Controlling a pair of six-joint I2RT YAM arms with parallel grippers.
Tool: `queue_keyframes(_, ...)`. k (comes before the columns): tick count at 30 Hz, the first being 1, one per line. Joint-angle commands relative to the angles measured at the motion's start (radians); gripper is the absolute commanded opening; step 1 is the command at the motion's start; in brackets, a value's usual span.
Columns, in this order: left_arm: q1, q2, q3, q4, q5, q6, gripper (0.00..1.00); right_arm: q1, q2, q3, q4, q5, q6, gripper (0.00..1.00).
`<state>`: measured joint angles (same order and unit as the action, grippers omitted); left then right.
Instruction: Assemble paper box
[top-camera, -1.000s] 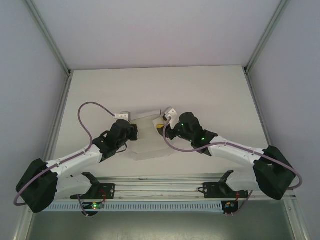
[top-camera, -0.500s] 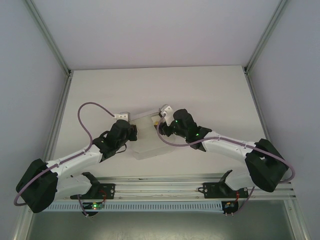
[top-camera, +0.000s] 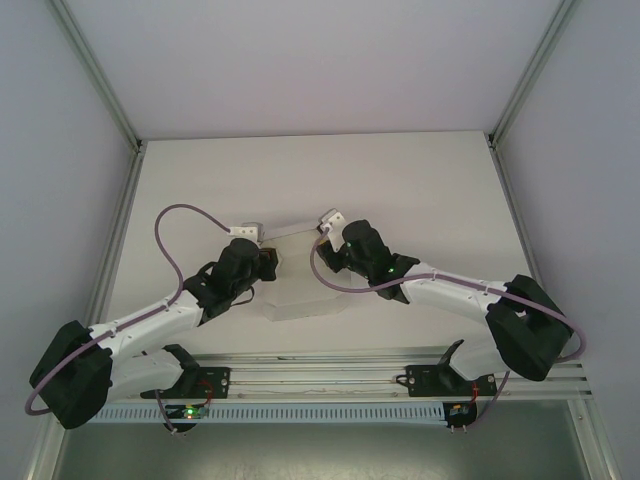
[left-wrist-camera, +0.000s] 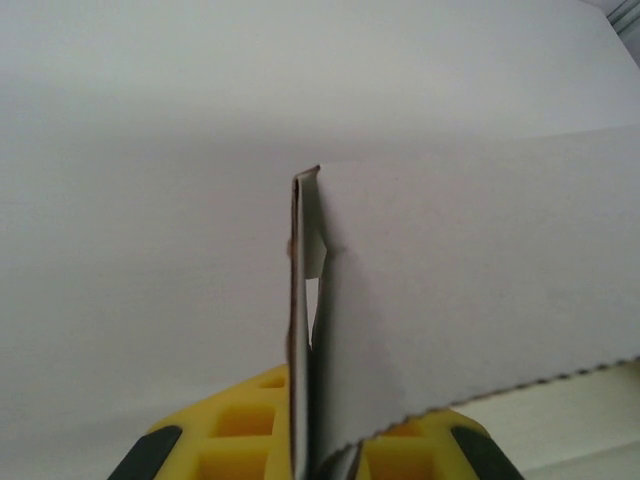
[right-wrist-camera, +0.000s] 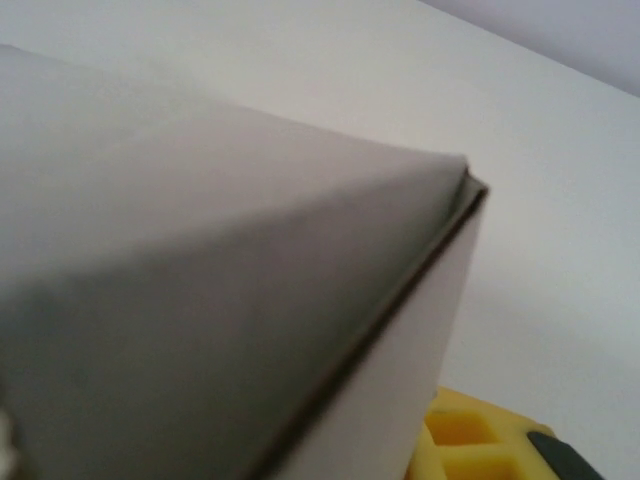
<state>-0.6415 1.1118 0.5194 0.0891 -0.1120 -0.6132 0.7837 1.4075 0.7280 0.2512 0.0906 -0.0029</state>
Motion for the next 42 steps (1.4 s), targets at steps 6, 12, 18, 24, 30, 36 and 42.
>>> queue_keyframes(6,-0.012,-0.003,0.039,-0.019,-0.041,-0.021,0.0,0.032,0.011,0.016,-0.041,0.419,0.071,0.0)
queue_keyframes(12,-0.013,0.01,0.056,-0.049,-0.062,-0.034,0.0,0.034,0.024,0.028,-0.086,0.582,0.081,0.03)
queue_keyframes(18,-0.013,0.038,0.076,-0.067,-0.089,-0.062,0.0,0.019,-0.015,0.011,-0.071,0.114,0.015,0.44)
queue_keyframes(24,-0.013,0.06,0.088,-0.101,-0.121,-0.085,0.0,-0.012,-0.072,-0.005,-0.079,-0.151,0.018,0.64)
queue_keyframes(30,-0.012,0.069,0.087,-0.095,-0.12,-0.083,0.0,-0.019,-0.13,-0.025,-0.077,-0.319,0.006,0.76)
queue_keyframes(36,-0.013,0.077,0.087,-0.081,-0.098,-0.074,0.0,-0.03,-0.198,-0.061,-0.04,-0.372,0.003,0.79)
queue_keyframes(42,-0.012,0.066,0.077,-0.064,-0.084,-0.063,0.0,-0.081,-0.235,-0.083,-0.034,-0.409,0.02,0.8)
